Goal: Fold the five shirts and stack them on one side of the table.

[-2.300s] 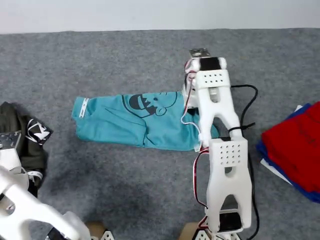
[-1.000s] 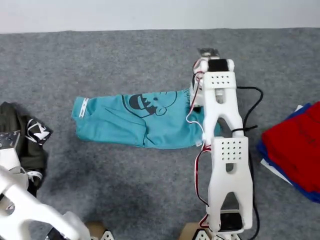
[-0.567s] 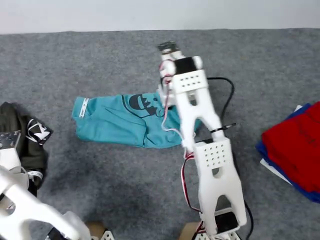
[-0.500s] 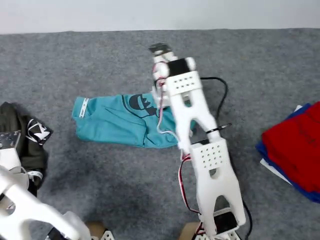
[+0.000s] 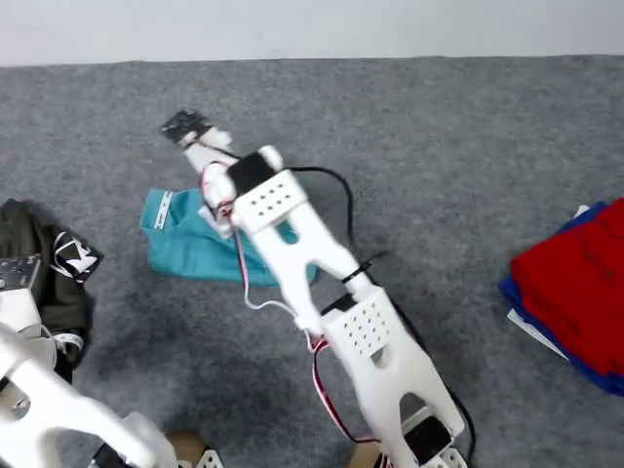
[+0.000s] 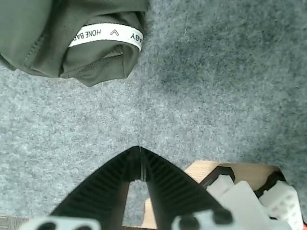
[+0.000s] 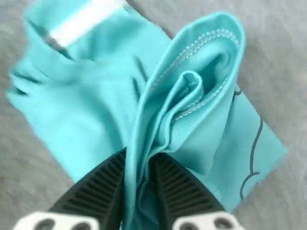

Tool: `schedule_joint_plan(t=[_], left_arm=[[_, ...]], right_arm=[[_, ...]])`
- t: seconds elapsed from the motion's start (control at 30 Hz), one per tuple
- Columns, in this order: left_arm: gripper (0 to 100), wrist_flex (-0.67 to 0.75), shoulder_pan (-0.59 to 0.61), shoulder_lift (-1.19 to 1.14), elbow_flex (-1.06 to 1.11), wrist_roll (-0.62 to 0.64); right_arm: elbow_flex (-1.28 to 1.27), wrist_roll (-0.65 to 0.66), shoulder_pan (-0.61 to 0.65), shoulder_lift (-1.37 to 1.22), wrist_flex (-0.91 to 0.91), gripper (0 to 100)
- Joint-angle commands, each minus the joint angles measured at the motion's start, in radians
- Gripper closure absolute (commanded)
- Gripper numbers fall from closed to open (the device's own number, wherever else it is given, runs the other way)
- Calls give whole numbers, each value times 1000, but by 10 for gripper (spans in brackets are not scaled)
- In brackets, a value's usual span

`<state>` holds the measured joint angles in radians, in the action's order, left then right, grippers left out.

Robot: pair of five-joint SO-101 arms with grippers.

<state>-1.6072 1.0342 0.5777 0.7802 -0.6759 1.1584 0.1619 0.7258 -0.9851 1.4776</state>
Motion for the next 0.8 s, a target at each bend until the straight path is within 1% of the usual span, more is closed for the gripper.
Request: schedule_joint_plan(t=[0.0,0.13,0.33,0.53,0.67,0.77], left_arm=[[997,8,-6,25,-1,2],[997,5,0,26,7,2],[997,48,-6,26,38,0],[997,52,-6,26,74,0],[997,52,-6,26,67,0],[997,54,-8,26,65,0]], right_arm=[[54,12,44,47,-74,991],[54,34,91,12,-143,991],[54,38,154,-25,-213,991],[54,38,163,-65,-263,991],[55,38,157,-68,-260,990],[58,32,122,-59,-229,990]])
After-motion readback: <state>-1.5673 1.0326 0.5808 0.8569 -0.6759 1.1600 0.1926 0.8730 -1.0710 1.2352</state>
